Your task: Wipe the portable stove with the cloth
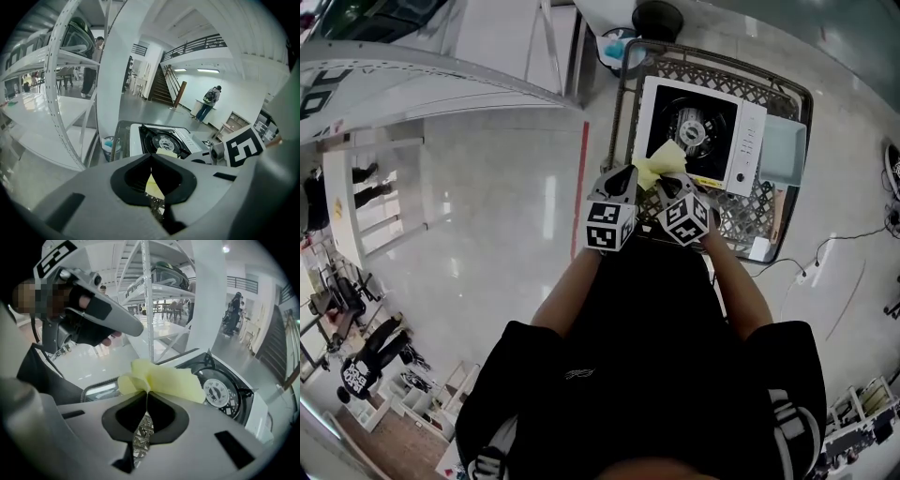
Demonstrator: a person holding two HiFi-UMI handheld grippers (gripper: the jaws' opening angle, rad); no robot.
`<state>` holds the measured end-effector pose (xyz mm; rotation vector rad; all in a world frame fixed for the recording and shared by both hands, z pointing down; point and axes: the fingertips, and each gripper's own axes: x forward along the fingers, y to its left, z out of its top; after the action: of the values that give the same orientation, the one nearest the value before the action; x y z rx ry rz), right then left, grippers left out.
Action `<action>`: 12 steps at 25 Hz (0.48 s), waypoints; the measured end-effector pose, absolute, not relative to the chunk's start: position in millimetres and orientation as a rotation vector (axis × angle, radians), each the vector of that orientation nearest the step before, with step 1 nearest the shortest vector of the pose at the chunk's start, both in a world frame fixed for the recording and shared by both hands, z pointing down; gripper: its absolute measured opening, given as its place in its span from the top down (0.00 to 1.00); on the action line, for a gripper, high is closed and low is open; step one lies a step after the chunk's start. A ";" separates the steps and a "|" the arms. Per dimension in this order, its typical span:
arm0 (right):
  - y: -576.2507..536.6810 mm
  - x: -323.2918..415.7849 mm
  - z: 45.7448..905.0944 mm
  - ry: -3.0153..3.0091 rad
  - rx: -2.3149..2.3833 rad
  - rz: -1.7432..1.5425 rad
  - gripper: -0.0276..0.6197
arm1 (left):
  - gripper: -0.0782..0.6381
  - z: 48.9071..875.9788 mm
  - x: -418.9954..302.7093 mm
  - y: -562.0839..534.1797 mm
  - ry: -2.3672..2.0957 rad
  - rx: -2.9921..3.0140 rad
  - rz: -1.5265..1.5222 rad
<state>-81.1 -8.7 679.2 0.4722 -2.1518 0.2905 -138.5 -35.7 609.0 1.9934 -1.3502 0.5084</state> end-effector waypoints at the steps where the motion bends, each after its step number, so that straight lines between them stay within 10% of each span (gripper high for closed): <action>1: -9.6 -78.4 682.1 -2.143 0.486 0.294 0.94 | 0.87 609.9 -136.2 -34.9 -1.345 1.994 0.512; 12: -69.3 -53.1 604.4 -2.305 0.843 0.300 0.94 | 0.87 599.5 -122.7 -46.0 -1.320 2.039 0.476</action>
<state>-53.1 -69.3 604.4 0.8427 -2.3051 0.2997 -122.7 -46.0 599.5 2.0388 -1.3198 0.4764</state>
